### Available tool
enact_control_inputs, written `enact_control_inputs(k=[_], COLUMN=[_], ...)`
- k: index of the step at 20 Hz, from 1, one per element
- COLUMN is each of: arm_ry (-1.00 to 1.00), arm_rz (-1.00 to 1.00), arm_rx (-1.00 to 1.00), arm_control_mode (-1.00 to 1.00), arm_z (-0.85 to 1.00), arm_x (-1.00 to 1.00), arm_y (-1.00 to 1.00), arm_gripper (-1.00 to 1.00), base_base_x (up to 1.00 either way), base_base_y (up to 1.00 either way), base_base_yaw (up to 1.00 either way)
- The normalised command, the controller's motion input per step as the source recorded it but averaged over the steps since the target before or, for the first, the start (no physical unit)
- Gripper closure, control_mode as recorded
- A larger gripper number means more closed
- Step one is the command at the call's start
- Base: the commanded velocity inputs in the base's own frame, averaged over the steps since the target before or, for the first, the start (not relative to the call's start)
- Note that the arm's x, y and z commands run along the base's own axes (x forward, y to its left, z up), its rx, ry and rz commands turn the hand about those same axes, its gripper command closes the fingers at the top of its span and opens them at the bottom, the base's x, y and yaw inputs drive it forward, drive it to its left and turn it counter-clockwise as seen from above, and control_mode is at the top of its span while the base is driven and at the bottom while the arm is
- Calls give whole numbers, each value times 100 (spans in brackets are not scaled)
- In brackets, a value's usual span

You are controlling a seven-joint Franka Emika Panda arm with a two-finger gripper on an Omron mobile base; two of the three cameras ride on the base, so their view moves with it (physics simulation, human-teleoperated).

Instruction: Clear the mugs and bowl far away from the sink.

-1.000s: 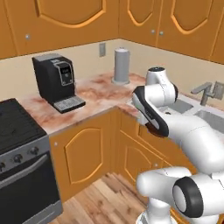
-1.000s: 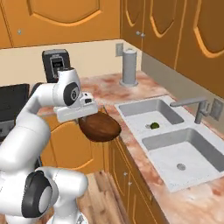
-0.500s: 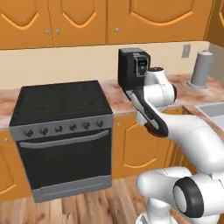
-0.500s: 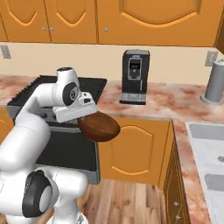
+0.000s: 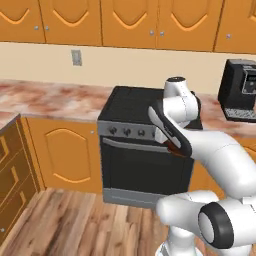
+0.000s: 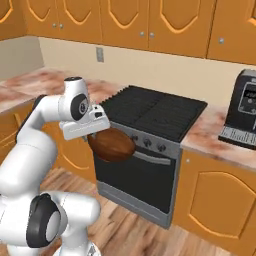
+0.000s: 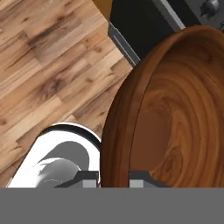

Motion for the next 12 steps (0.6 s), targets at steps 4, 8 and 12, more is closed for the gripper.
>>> enact_control_inputs(k=[4,8,12], arm_ry=[0,0,0], arm_rz=[0,0,0], arm_rx=[0,0,0], arm_control_mode=[100,100,100], arm_z=[0,0,0], arm_x=[0,0,0], arm_y=[0,0,0], arm_gripper=[100,100,100], base_base_x=[0,7,44], base_base_y=[41,46,47], base_base_yaw=[63,63,59])
